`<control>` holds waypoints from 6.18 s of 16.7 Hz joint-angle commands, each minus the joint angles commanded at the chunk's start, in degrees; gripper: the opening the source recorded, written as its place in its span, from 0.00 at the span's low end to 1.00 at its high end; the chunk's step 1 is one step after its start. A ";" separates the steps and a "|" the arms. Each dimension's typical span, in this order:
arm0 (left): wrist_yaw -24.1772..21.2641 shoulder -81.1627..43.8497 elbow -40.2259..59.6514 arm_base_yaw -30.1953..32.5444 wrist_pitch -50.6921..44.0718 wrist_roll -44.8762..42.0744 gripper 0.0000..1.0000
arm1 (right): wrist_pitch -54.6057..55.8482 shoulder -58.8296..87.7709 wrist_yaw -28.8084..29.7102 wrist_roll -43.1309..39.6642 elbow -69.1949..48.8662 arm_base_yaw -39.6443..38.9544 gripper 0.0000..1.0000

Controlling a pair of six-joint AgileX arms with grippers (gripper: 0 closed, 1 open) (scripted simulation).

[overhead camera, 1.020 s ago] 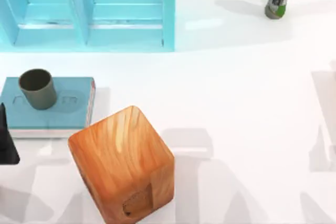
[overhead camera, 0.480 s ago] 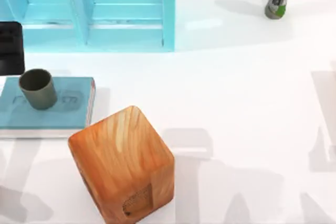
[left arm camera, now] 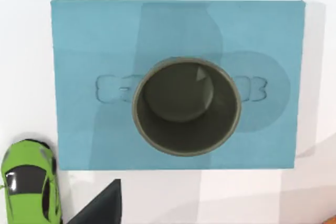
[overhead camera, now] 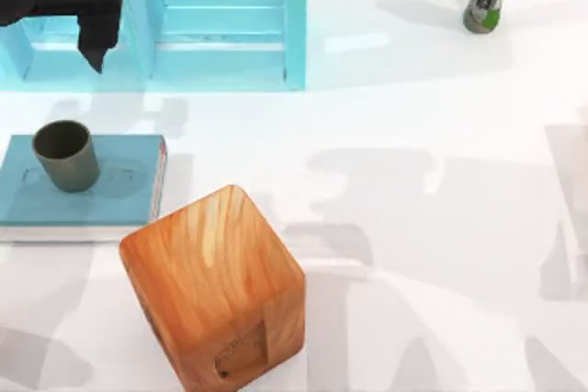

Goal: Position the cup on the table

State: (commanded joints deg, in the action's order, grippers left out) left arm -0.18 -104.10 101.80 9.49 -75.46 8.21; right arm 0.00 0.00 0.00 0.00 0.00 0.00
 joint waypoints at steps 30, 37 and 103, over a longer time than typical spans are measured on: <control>0.52 -13.84 -10.07 0.97 11.53 0.56 0.77 | 0.00 0.00 0.00 0.00 0.00 0.00 1.00; 0.52 -13.84 -10.07 0.97 11.53 0.56 0.25 | 0.00 0.00 0.00 0.00 0.00 0.00 1.00; 0.36 -31.76 20.02 37.05 -0.68 36.53 0.08 | 0.00 0.00 0.00 0.00 0.00 0.00 1.00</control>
State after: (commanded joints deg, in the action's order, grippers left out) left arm 0.18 -135.86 121.82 46.54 -76.13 44.74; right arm 0.00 0.00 0.00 0.00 0.00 0.00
